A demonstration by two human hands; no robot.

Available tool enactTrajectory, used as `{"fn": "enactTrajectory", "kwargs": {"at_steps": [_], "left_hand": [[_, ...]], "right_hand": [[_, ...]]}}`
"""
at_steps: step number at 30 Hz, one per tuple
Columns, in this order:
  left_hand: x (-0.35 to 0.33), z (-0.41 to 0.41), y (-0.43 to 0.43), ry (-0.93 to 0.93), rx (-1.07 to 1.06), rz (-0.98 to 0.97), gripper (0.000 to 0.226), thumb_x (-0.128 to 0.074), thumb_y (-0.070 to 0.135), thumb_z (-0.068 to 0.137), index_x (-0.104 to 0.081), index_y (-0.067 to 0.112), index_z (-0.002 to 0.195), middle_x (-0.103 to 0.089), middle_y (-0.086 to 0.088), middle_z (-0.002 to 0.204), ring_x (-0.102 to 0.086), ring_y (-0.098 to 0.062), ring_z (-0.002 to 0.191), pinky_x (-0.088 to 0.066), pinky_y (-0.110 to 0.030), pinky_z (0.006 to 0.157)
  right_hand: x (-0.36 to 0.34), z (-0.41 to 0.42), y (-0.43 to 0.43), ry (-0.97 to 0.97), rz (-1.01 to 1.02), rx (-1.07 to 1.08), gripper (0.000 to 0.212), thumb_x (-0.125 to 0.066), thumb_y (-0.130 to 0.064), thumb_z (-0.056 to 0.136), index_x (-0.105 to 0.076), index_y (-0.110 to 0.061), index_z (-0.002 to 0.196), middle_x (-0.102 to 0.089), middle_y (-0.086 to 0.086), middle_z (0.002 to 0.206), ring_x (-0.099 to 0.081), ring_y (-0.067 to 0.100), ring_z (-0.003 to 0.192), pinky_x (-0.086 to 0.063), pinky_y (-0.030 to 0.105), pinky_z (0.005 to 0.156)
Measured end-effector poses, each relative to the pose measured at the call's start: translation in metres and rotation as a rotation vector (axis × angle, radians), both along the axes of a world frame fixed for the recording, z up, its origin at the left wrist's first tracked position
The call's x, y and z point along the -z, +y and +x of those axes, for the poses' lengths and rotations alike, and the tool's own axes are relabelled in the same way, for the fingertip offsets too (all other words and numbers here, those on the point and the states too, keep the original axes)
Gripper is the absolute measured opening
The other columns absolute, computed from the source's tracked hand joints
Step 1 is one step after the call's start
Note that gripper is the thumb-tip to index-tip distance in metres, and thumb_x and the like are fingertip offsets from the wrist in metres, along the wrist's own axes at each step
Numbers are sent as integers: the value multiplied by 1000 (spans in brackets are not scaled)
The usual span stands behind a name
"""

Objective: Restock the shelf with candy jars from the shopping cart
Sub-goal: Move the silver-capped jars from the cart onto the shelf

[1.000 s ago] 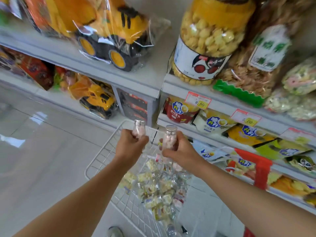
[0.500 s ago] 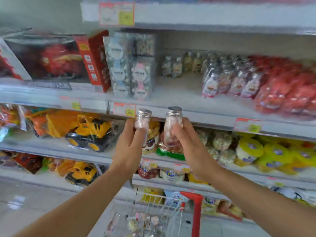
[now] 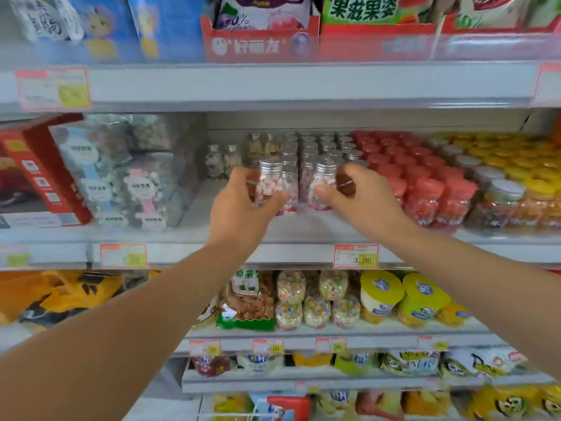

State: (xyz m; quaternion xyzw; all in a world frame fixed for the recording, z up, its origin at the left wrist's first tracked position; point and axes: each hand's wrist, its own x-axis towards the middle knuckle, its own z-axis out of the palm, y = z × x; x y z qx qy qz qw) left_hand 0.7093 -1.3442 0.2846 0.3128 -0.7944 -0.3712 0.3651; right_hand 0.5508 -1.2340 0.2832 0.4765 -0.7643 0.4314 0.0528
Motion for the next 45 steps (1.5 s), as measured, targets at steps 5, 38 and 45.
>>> {"fn": "enactTrajectory", "kwargs": {"at_steps": [5, 38, 45], "left_hand": [[9, -18, -12, -78, -53, -20, 56, -74, 48, 78, -49, 19, 120, -62, 5, 100, -59, -17, 93, -48, -32, 81], [25, -47, 14, -162, 42, -235, 45, -74, 57, 71, -53, 26, 97, -56, 11, 96, -51, -11, 87, -42, -28, 67], [30, -48, 3, -132, 38, -508, 26, -65, 29, 83, -56, 22, 107, -50, 1, 102, -43, -18, 96, -39, -29, 79]], "right_hand": [[1, -11, -18, 77, 198, 22, 30, -68, -32, 88, -49, -11, 76, -56, 6, 74, -50, 22, 71, -31, 35, 61], [-33, -29, 12, 468, 202, -100, 32, -68, -49, 76, -70, -29, 101, -72, -11, 87, -68, 11, 86, -44, 42, 93], [-48, -41, 18, 520, 346, -45, 28, -72, -40, 79, -68, -31, 106, -67, -14, 86, -64, 11, 87, -38, 36, 100]]}}
